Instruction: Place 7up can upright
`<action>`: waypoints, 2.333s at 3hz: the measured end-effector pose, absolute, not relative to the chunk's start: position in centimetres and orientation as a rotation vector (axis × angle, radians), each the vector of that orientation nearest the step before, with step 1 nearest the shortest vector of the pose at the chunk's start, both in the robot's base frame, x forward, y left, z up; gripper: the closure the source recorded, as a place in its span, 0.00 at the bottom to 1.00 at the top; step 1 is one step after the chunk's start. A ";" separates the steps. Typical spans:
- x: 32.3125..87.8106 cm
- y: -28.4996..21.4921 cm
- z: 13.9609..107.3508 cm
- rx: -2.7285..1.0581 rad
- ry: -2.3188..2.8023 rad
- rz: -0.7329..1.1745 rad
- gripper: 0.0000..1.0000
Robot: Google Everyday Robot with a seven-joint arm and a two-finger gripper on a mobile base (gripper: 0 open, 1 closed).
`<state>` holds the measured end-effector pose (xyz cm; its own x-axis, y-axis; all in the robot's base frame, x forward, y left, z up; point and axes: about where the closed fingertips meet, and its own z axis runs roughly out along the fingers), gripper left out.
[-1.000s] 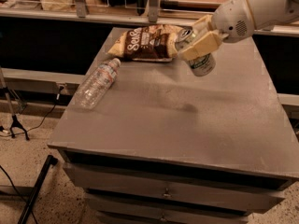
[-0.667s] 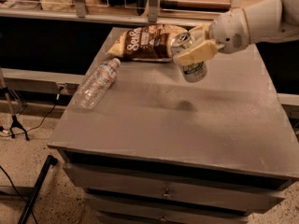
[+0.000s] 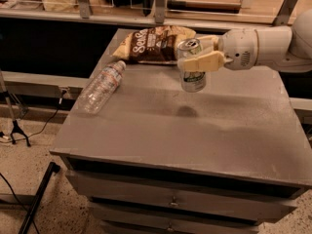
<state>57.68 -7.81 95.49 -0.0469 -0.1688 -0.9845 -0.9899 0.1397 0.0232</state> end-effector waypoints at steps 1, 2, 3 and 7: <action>57.5 -7.8 95.7 -1.199 1.412 1.057 1.00; 57.5 -7.6 95.3 -1.187 1.359 1.089 1.00; 57.2 -7.3 94.5 -1.183 1.284 1.110 1.00; 56.2 -7.8 90.3 -1.152 1.206 1.143 0.27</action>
Offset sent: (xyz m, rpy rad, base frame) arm -0.0022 -0.0016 -0.0085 0.1474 -0.0347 0.0473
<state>56.17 -7.82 90.30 0.0307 0.0208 -0.9993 -0.9967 0.0752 -0.0290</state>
